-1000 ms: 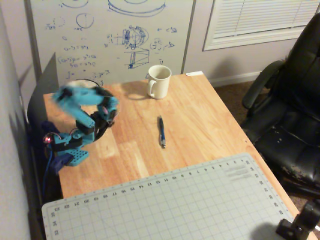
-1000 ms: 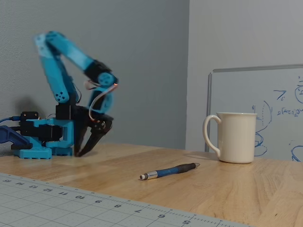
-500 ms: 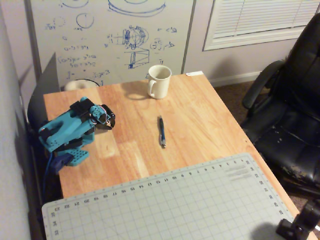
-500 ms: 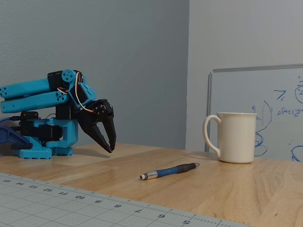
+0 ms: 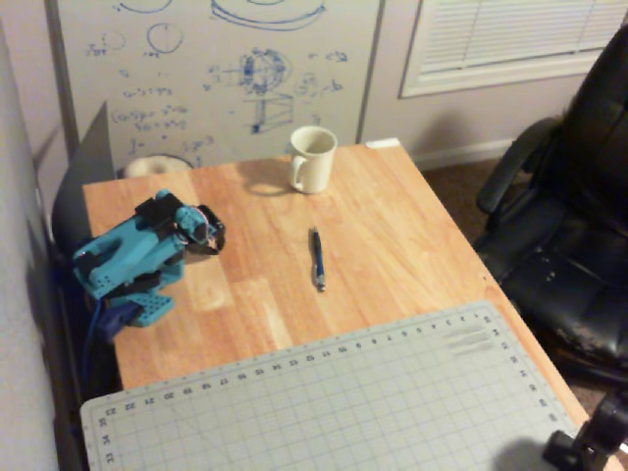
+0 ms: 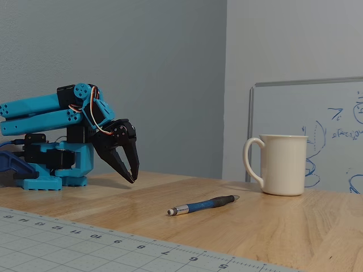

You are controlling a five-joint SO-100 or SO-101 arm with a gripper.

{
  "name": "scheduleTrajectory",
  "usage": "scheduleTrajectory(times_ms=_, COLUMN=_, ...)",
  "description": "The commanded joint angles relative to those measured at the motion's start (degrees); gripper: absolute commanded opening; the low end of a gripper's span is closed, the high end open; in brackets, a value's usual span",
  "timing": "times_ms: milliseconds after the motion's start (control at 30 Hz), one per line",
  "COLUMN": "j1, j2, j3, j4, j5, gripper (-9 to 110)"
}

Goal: Touch the pen.

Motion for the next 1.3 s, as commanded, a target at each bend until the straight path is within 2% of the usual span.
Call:
scheduleTrajectory(times_ms=0, j1=0.35, j2=1.14, j3=-0.70, j4=0.09, j5=-0.18, gripper=1)
scheduleTrajectory(times_ms=1100, j1=1.05, j2=0.18, j3=-1.23, j4=-0.70, j5=-0.44, gripper=1)
scheduleTrajectory(times_ms=1267, j1=1.05, j2=-3.34, j3=-7.73, j4=-0.70, j5=-0.44, gripper=1)
